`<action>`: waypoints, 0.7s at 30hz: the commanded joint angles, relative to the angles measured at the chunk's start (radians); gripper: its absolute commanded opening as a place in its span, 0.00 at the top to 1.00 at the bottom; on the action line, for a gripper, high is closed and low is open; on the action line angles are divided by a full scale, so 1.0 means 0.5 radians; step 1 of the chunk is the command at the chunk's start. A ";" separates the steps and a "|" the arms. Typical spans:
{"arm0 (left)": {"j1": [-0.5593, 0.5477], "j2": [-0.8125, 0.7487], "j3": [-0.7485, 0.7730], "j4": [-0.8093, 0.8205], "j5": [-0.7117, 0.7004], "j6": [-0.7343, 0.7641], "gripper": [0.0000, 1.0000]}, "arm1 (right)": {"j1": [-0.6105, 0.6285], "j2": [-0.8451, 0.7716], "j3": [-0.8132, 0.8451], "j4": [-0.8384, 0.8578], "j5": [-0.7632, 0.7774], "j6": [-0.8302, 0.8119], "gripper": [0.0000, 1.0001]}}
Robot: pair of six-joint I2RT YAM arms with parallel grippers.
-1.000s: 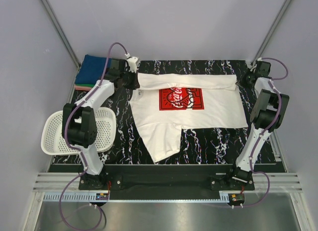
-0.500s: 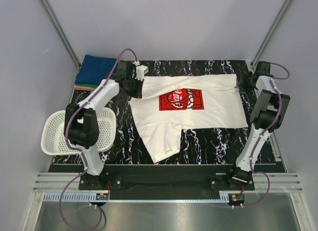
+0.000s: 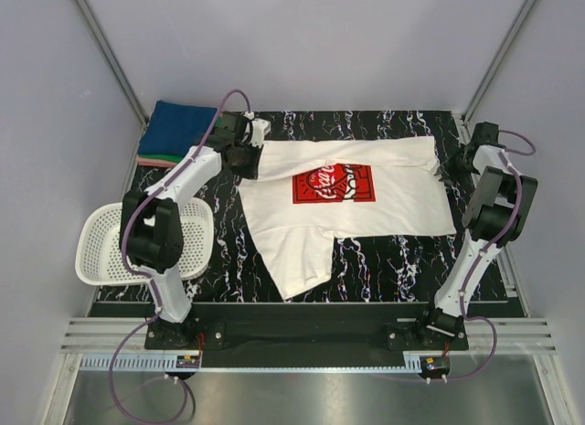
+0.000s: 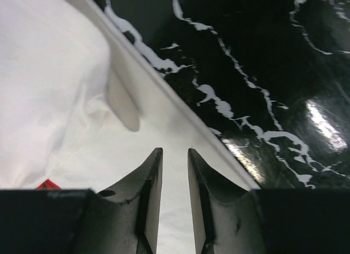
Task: Fold and stack the t-shirts
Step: Fold the tshirt
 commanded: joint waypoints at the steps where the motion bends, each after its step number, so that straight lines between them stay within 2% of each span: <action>1: -0.005 0.048 0.065 0.021 -0.004 -0.053 0.89 | -0.058 -0.123 -0.075 -0.044 0.108 0.054 0.69; 3: -0.008 0.064 0.080 -0.022 0.130 -0.047 0.85 | -0.070 -0.157 -0.100 -0.032 0.139 0.051 0.69; 4: -0.011 0.070 0.105 -0.095 0.177 -0.038 0.79 | -0.073 -0.163 -0.106 -0.041 0.154 0.051 0.69; 7: -0.011 0.064 0.145 -0.234 0.358 -0.008 0.70 | -0.101 -0.172 -0.118 -0.130 0.243 0.066 0.68; 9: -0.011 0.030 0.157 -0.295 0.435 0.014 0.66 | -0.134 -0.178 -0.142 -0.142 0.265 0.087 0.68; 11: -0.011 -0.007 0.157 -0.342 0.383 -0.007 0.64 | -0.153 -0.224 -0.204 -0.133 0.274 0.106 0.68; 14: 0.008 -0.035 0.172 -0.320 0.049 -0.130 0.61 | -0.159 -0.283 -0.265 -0.112 0.249 0.100 0.68; 15: 0.032 -0.022 0.187 -0.320 -0.119 -0.215 0.61 | -0.159 -0.295 -0.277 -0.109 0.237 0.100 0.67; 17: 0.057 -0.007 0.169 -0.302 -0.221 -0.451 0.61 | -0.159 -0.338 -0.317 -0.106 0.179 0.091 0.64; 20: 0.038 -0.160 -0.103 -0.118 -0.264 -0.679 0.61 | -0.159 -0.402 -0.379 -0.115 0.139 0.066 0.60; 21: 0.002 -0.212 -0.286 -0.060 -0.255 -0.716 0.61 | -0.159 -0.412 -0.385 -0.127 0.133 0.054 0.58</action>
